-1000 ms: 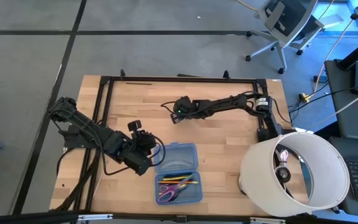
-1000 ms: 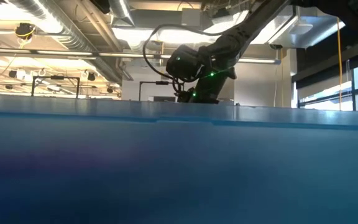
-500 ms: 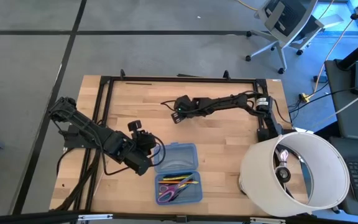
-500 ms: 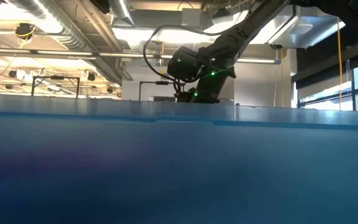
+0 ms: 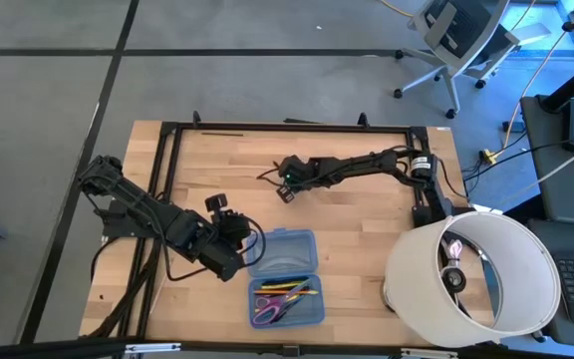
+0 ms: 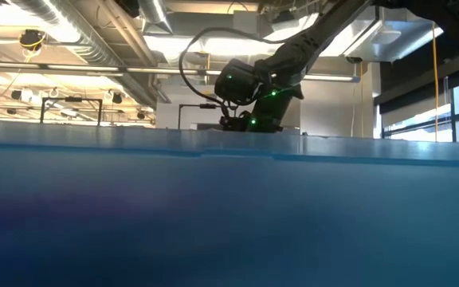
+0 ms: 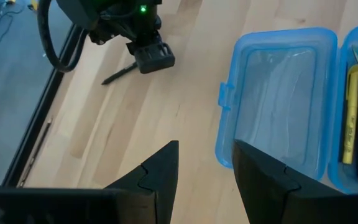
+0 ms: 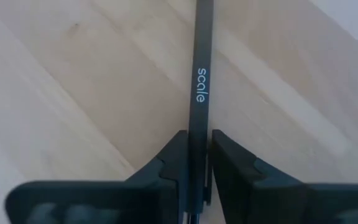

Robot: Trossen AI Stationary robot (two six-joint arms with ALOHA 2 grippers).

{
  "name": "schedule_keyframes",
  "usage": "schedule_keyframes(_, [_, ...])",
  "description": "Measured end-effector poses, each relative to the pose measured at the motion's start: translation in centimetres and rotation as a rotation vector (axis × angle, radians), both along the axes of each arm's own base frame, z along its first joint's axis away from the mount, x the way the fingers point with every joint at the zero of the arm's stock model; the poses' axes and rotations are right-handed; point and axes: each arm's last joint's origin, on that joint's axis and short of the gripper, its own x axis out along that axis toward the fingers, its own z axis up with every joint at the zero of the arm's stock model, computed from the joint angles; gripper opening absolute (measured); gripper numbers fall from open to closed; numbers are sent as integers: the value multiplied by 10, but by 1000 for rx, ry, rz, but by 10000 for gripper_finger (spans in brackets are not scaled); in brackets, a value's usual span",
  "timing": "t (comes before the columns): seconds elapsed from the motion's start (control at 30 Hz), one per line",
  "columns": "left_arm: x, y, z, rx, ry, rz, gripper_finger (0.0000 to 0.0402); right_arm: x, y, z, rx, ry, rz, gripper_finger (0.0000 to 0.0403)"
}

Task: Pick & place school supplies into a supply box
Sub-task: Put the black pen into the blue supply box

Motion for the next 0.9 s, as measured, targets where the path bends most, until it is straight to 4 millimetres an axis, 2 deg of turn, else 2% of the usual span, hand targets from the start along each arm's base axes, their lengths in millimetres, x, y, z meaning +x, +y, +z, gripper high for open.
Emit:
schedule_keyframes(0.3, [0, -1, -1, -53, -4, 31, 141, -1, 1, 4, -10, 2, 50, 68])
schedule_keyframes(0.53, [0, -2, -1, -107, -16, 74, 141, -3, 7, 20, -11, -5, 132, 67])
schedule_keyframes(0.73, [-1, -2, -1, -116, -24, 85, 141, -2, 23, 34, 23, -41, 228, 67])
schedule_keyframes(0.9, [-1, -2, -1, -159, -25, 120, 141, 1, 50, 41, 34, -57, 348, 67])
